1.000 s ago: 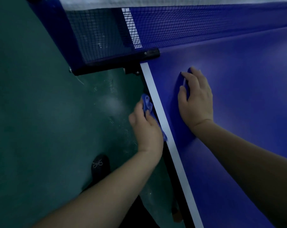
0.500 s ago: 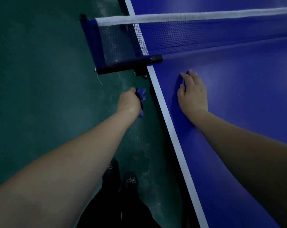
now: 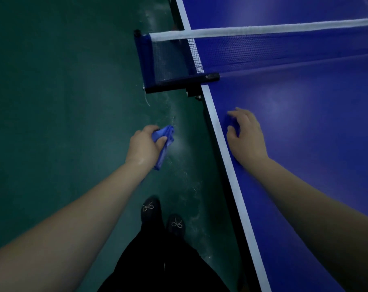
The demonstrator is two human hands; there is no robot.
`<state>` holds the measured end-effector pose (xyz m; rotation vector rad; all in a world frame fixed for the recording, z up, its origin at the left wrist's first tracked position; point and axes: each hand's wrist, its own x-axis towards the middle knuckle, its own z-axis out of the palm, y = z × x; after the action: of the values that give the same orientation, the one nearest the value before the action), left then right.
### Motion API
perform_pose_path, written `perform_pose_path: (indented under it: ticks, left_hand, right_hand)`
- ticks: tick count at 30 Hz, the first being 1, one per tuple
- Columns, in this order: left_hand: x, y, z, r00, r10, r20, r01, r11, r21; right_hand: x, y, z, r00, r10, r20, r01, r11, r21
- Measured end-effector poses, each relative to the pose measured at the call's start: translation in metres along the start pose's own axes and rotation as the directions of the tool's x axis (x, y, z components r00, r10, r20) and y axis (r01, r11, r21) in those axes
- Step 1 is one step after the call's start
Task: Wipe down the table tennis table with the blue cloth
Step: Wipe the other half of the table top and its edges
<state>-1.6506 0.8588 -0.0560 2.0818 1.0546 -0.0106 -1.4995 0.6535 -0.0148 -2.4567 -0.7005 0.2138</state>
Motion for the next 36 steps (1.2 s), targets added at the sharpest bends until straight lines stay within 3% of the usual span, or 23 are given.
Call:
perform_pose_path:
  ticks: [8,16,29,36]
  left_hand:
    - [-0.072,-0.014,-0.088,0.997,0.063,0.051,-0.069,0.988,0.140]
    - [-0.098,-0.062,-0.164,0.999,-0.018,0.027,0.014,0.989,0.149]
    - [-0.033,-0.187,-0.328,0.997,-0.076,-0.032,0.077,0.996,0.053]
    - [0.027,-0.200,-0.373,0.997,-0.079,-0.023,0.080,0.995,0.058]
  right_hand:
    - [-0.067,-0.063,-0.009,0.979,-0.063,0.193,0.028,0.984,0.178]
    - [-0.087,-0.132,0.014,0.932,-0.036,0.360,-0.035,0.981,0.191]
    - [-0.039,-0.290,0.110,0.946,0.018,0.325,-0.095,0.970,0.225]
    - [-0.002,-0.325,0.122,0.965,0.082,0.249,-0.152,0.949,0.277]
